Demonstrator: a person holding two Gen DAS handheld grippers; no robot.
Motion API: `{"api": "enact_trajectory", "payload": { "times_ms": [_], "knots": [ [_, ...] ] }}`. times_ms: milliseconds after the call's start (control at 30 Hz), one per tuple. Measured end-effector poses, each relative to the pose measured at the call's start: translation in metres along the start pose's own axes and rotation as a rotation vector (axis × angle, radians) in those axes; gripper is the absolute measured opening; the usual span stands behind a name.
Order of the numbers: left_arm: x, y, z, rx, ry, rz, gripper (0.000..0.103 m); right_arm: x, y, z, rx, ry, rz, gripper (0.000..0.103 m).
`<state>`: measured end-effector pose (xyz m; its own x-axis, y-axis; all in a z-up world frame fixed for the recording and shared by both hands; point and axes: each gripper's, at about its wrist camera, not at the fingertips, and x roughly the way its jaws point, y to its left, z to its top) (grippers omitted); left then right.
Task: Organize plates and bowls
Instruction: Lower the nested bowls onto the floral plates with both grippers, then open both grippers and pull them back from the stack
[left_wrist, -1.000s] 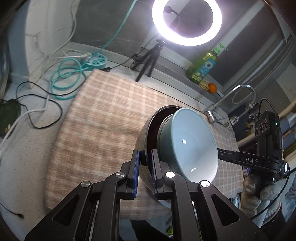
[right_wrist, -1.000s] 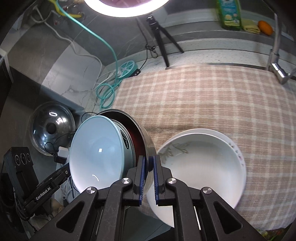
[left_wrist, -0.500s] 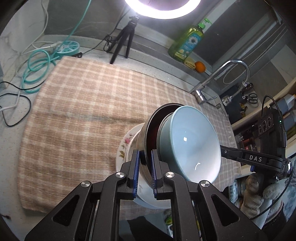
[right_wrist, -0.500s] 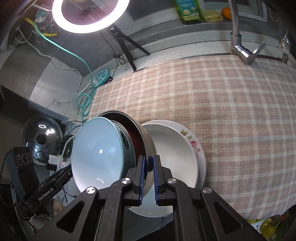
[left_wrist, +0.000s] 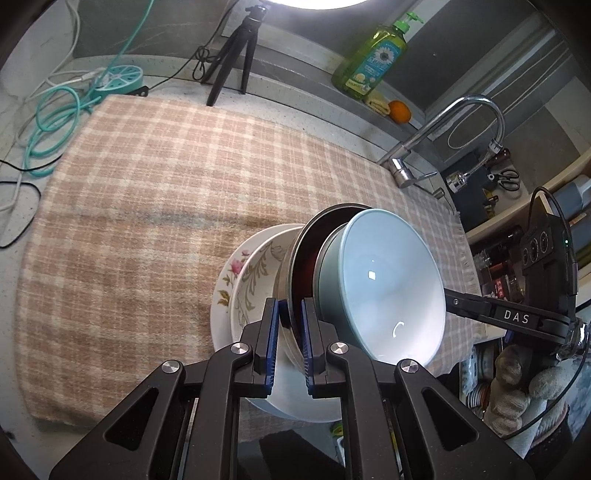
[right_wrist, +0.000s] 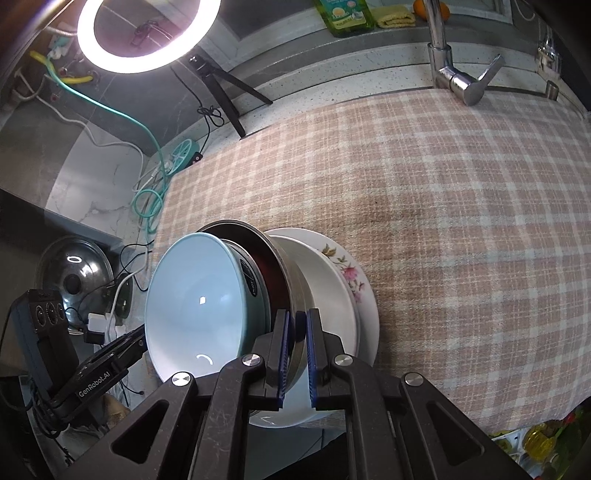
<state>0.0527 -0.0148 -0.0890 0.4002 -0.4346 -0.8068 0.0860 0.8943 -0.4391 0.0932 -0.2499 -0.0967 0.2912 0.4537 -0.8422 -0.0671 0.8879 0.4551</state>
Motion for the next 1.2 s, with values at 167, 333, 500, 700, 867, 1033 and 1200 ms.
{"api": "enact_trajectory", "payload": {
  "times_ms": [167, 333, 500, 700, 867, 1033, 1200],
  "knots": [
    [0.004, 0.000, 0.001, 0.001, 0.008, 0.004, 0.009, 0.005, -0.003, -0.001, 0.005, 0.011, -0.004, 0.008],
    [0.005, 0.001, 0.002, 0.006, 0.010, 0.004, 0.009, 0.008, -0.005, -0.001, 0.010, 0.018, -0.004, 0.008],
    [0.005, 0.001, 0.003, 0.014, 0.010, 0.002, 0.009, 0.008, -0.005, -0.001, 0.009, 0.017, -0.006, 0.008],
    [0.005, 0.002, 0.005, 0.025, 0.019, -0.003, 0.009, 0.009, -0.006, 0.000, 0.011, 0.019, -0.004, 0.008],
    [0.003, 0.000, 0.005, 0.041, 0.010, 0.002, 0.009, 0.009, -0.005, 0.000, 0.010, 0.014, -0.007, 0.011],
    [-0.005, 0.003, 0.007, 0.058, -0.010, 0.016, 0.012, 0.004, -0.001, -0.002, 0.003, -0.010, -0.029, 0.011],
    [-0.014, 0.007, 0.005, 0.064, -0.023, 0.015, 0.013, -0.009, -0.004, -0.006, 0.023, -0.047, -0.041, 0.011]
  ]
}}
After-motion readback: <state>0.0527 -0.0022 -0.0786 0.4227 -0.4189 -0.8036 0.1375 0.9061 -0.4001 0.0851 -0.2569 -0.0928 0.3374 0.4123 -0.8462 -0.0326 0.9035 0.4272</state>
